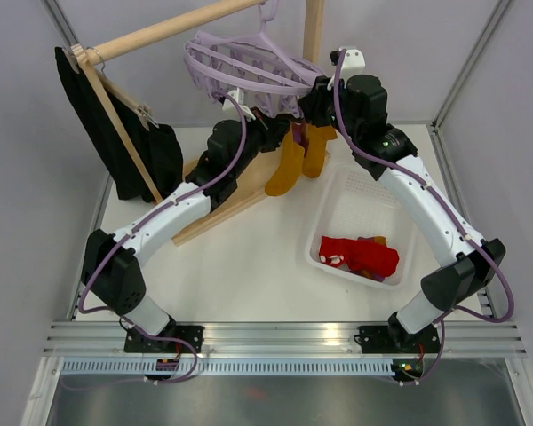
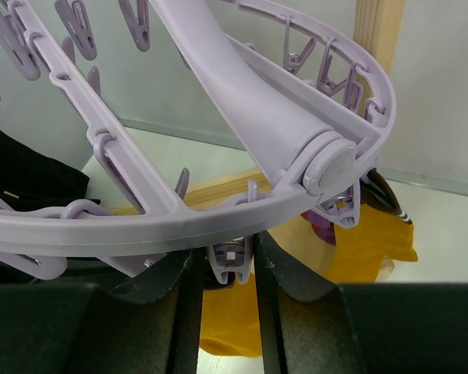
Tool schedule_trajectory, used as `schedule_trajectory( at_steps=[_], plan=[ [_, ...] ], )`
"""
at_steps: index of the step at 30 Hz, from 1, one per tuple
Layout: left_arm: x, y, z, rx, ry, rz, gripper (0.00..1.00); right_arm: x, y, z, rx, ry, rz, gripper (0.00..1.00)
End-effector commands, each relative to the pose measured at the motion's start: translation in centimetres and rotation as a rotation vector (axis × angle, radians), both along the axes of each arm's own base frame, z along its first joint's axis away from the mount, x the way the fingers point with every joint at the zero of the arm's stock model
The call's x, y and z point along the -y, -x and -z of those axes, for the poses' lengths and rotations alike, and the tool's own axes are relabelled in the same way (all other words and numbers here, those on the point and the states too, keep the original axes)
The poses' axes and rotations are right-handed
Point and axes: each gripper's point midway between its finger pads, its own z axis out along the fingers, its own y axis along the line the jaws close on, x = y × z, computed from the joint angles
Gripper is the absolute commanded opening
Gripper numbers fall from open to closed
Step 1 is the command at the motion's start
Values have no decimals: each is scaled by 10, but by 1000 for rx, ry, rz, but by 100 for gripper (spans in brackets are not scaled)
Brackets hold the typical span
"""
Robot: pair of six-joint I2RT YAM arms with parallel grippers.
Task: Clip the socks to the hanger
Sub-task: Open the clamp at the hanger.
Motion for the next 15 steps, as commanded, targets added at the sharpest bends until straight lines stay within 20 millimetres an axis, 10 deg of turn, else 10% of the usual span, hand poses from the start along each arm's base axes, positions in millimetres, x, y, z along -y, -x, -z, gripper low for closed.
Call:
schedule_trajectory(
  at_steps=[1, 15],
  plan=[
    [-10, 10, -43, 76, 106, -17, 2, 5, 5, -35, 83, -35, 13, 0],
    [1, 1, -35, 53, 161, -1, 2, 5, 6, -37, 83, -38, 13, 0]
  ],
)
